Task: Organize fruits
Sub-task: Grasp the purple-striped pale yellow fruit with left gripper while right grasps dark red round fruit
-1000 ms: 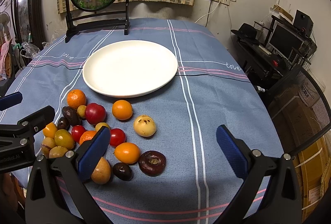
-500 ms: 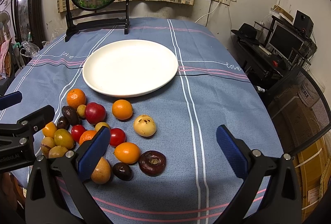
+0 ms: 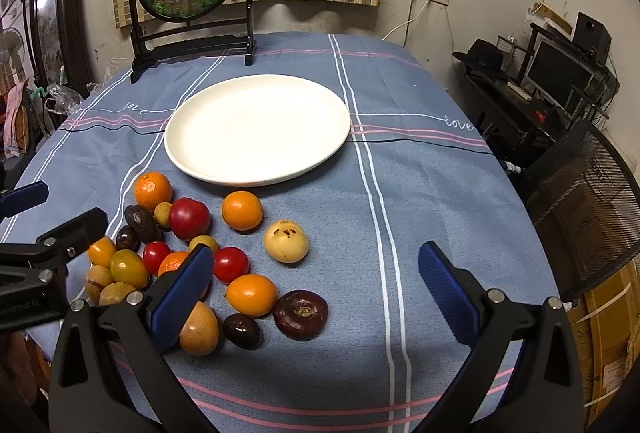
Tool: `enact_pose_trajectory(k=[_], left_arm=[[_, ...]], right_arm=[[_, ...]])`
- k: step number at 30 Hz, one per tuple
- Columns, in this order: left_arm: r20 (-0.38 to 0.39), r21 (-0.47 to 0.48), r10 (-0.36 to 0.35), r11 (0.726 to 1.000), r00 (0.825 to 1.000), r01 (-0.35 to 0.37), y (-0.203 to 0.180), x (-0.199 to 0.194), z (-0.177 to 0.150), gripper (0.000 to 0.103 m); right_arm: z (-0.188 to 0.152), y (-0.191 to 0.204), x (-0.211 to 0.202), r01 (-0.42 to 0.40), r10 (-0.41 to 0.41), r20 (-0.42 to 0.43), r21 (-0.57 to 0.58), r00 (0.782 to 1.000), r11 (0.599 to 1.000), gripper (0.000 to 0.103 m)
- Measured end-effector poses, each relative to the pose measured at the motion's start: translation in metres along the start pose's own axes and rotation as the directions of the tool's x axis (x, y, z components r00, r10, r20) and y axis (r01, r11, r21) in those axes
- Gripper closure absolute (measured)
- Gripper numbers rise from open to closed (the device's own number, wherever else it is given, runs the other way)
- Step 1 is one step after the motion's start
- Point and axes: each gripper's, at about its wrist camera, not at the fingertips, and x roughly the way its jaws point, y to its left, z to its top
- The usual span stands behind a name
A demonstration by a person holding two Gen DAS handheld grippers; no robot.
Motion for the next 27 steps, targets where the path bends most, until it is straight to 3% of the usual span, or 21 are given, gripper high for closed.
enact_pose_trajectory(k=[5, 11, 13, 15, 21, 22, 23, 27], left_arm=[[-0.033, -0.018, 0.037, 0.999, 0.999, -0.037, 0.033, 0.004, -0.025, 0.002], [-0.076, -0.003, 0.022, 1.000, 0.997, -0.022, 0.045, 0.000, -0.058, 0.002], [-0.080, 0.019, 0.025, 1.000, 0.997, -0.023, 0.041, 0.000, -0.064, 0.002], [-0.091, 0.029, 0.021, 0.999, 0.996, -0.019, 0.038, 0.001, -0.067, 0.002], [-0.127, 0.005, 0.026, 1.000, 0.992, -0.025, 0.050, 0.007, -0.075, 0.002], [-0.135, -0.002, 0.019, 1.000, 0.991, -0.019, 0.053, 0.008, -0.077, 0.002], [-0.142, -0.007, 0.013, 1.000, 0.990, -0.014, 0.056, 0.010, -0.080, 0.002], [-0.149, -0.003, -0.002, 1.000, 0.989, 0.001, 0.060, 0.015, -0.083, 0.002]], right_arm=[[-0.021, -0.016, -0.007, 0.023, -0.023, 0.018, -0.014, 1.000, 1.000, 0.001], [-0.060, -0.019, 0.000, -0.116, 0.115, -0.031, -0.026, 0.993, 0.993, 0.001], [-0.065, -0.018, 0.005, -0.127, 0.126, -0.040, -0.023, 0.991, 0.992, 0.011], [-0.064, -0.019, 0.009, -0.140, 0.139, -0.038, -0.019, 0.990, 0.990, 0.030], [-0.061, -0.008, 0.044, -0.203, 0.196, -0.119, -0.049, 0.973, 0.978, 0.033], [-0.061, -0.007, 0.051, -0.193, 0.185, -0.124, -0.052, 0.975, 0.980, 0.038], [-0.061, -0.006, 0.059, -0.192, 0.183, -0.136, -0.057, 0.974, 0.980, 0.056], [-0.057, -0.001, 0.064, -0.174, 0.164, -0.124, -0.074, 0.979, 0.982, 0.060]])
